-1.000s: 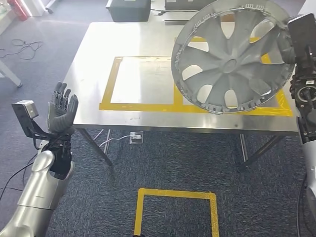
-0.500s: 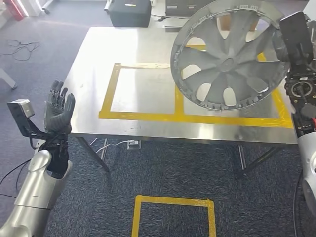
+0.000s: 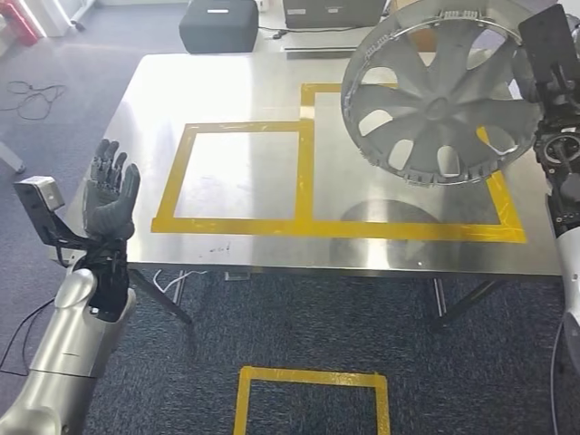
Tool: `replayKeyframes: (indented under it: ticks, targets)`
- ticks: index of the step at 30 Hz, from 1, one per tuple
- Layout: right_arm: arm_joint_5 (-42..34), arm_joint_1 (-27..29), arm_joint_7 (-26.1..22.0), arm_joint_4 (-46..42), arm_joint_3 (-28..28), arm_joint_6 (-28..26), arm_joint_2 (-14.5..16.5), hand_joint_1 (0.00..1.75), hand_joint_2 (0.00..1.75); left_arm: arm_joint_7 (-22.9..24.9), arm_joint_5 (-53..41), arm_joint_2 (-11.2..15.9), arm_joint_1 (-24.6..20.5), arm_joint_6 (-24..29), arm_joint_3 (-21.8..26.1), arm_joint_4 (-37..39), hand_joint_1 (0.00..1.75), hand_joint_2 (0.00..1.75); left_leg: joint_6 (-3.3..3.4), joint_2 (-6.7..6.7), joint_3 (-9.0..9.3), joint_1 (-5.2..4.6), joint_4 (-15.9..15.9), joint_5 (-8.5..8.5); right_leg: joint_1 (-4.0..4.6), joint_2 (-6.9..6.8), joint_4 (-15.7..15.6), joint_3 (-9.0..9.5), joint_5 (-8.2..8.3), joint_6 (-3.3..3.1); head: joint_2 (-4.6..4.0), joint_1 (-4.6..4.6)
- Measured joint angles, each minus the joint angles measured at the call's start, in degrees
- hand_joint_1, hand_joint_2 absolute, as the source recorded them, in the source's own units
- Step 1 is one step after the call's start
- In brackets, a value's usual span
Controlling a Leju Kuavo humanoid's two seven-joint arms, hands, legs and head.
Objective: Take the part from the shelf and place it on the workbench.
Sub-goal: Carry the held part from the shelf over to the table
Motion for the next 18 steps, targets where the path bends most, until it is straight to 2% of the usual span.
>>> replayKeyframes:
  ticks: [1, 2, 3, 4, 5, 6, 7, 8, 9, 11, 13, 14, 16, 17, 18]
  targets:
    - [0.09, 0.27, 0.21, 0.58, 0.02, 0.01, 0.04, 1.75, 1.75, 0.01, 0.0, 0.0, 0.22, -0.02, 0.0, 0.17, 0.0, 1.75, -0.04, 0.02, -1.99, -0.04, 3.52, -1.2, 0.19, 0.05, -0.26, 0.62, -0.26, -0.26, -0.01, -0.32]
    - [0.18, 0.53, 0.45, 1.15, 0.03, 0.03, 0.09, 1.75, 1.75, 0.01, 0.01, -0.01, 0.41, -0.03, 0.0, 0.36, 0.0, 1.75, 0.15, 0.02, -3.48, -0.18, 5.5, -1.45, 0.42, 0.13, -0.43, 1.21, -0.55, -0.48, -0.01, -0.54]
    - [0.33, 0.67, 0.63, 1.66, 0.07, 0.07, 0.16, 1.75, 1.75, 0.01, 0.01, -0.02, 0.49, -0.04, 0.0, 0.54, 0.0, 1.75, 0.62, 0.02, -4.22, -0.39, 5.4, -0.41, 0.67, 0.26, -0.53, 1.72, -0.86, -0.67, -0.02, -0.78]
    - [0.49, 0.63, 0.74, 2.02, 0.14, 0.11, 0.24, 1.75, 1.75, 0.01, 0.01, -0.04, 0.42, -0.05, 0.0, 0.66, 0.0, 1.75, 1.4, 0.0, -4.09, -0.73, 3.08, 1.91, 0.97, 0.41, -0.58, 2.13, -1.15, -0.8, -0.02, -1.13]
    - [0.62, 0.46, 0.79, 2.29, 0.21, 0.15, 0.36, 1.75, 1.75, 0.01, 0.01, -0.05, 0.24, -0.06, 0.0, 0.73, 0.0, 1.75, 2.55, -0.04, -3.29, -1.27, -0.95, 5.16, 1.23, 0.55, -0.65, 2.46, -1.39, -0.89, -0.01, -1.47]
    - [0.71, 0.23, 0.79, 2.54, 0.28, 0.17, 0.44, 1.75, 1.75, -0.01, 0.01, -0.04, 0.03, -0.08, 0.0, 0.75, 0.0, 1.75, 4.07, -0.01, -2.2, -1.93, -5.23, 8.16, 1.39, 0.64, -0.8, 2.76, -1.62, -0.94, -0.01, -1.63]
    - [0.72, -0.07, 0.8, 2.77, 0.32, 0.18, 0.51, 1.75, 1.75, -0.01, 0.0, -0.04, -0.14, -0.09, 0.0, 0.77, 0.0, 1.75, 5.23, 0.02, -1.05, -2.54, -9.03, 10.1, 1.43, 0.72, -1.07, 3.0, -1.77, -0.91, 0.0, -1.54]
    - [0.68, -0.35, 0.8, 3.0, 0.33, 0.17, 0.57, 1.75, 1.75, -0.03, 0.0, -0.03, -0.36, -0.13, 0.0, 0.78, 0.0, 1.75, 6.14, 0.01, 0.04, -3.13, -11.83, 10.92, 1.33, 0.77, -1.35, 3.15, -1.89, -0.76, -0.01, -1.49]
    - [0.63, -0.6, 0.81, 3.23, 0.33, 0.17, 0.61, 1.75, 1.75, -0.04, 0.0, -0.03, -0.58, -0.15, 0.0, 0.79, 0.0, 1.75, 6.64, 0.08, 0.92, -3.45, -13.48, 10.71, 1.23, 0.78, -1.45, 3.32, -1.89, -0.52, 0.0, -1.47]
    - [0.54, -0.97, 0.85, 3.46, 0.34, 0.15, 0.69, 1.75, 1.75, -0.07, 0.01, -0.04, -1.02, -0.19, 0.0, 0.8, 0.0, 1.75, 6.68, 0.23, 2.71, -3.41, -15.55, 9.95, 1.19, 0.72, -1.62, 3.68, -2.21, 0.02, -0.01, -1.86]
    - [0.6, -1.2, 0.83, 3.63, 0.46, 0.17, 0.84, 1.75, 1.75, -0.09, 0.0, -0.1, -1.22, -0.24, 0.0, 0.84, 0.0, 1.75, 6.6, 0.38, 4.44, -2.81, -16.78, 9.79, 1.34, 0.4, 0.29, 3.42, -3.99, 0.46, -0.01, -1.94]
    - [0.67, -1.25, 0.88, 3.82, 0.54, 0.18, 0.9, 1.75, 1.75, -0.1, 0.0, -0.15, -1.18, -0.3, 0.0, 0.9, 0.0, 1.75, 6.43, 0.32, 5.22, -2.46, -17.16, 9.66, 1.35, 0.24, 3.32, 2.28, -5.66, 0.65, -0.01, -1.8]
    - [0.87, -1.18, 1.14, 4.37, 0.67, 0.22, 0.96, 1.75, 1.75, -0.11, 0.01, -0.26, -0.9, -0.44, 0.0, 1.1, 0.0, 1.75, 6.05, 0.13, 6.17, -2.07, -17.28, 9.07, 1.29, 0.15, 11.6, -1.23, -8.88, 1.02, 0.0, -1.2]
    - [1.0, -1.12, 1.31, 4.65, 0.7, 0.26, 0.96, 1.75, 1.75, -0.12, 0.02, -0.31, -0.73, -0.49, 0.0, 1.24, 0.0, 1.75, 5.74, 0.02, 6.52, -1.85, -17.22, 8.72, 1.11, 0.13, 14.62, -3.05, -9.45, 1.34, 0.0, -0.85]
    - [1.18, -1.14, 1.46, 4.85, 0.72, 0.31, 0.96, 1.75, 1.75, -0.13, 0.02, -0.35, -0.64, -0.52, 0.0, 1.36, 0.0, 1.75, 5.43, -0.1, 6.81, -1.64, -17.08, 8.36, 0.86, 0.11, 15.41, -4.13, -8.69, 1.77, 0.0, -0.57]
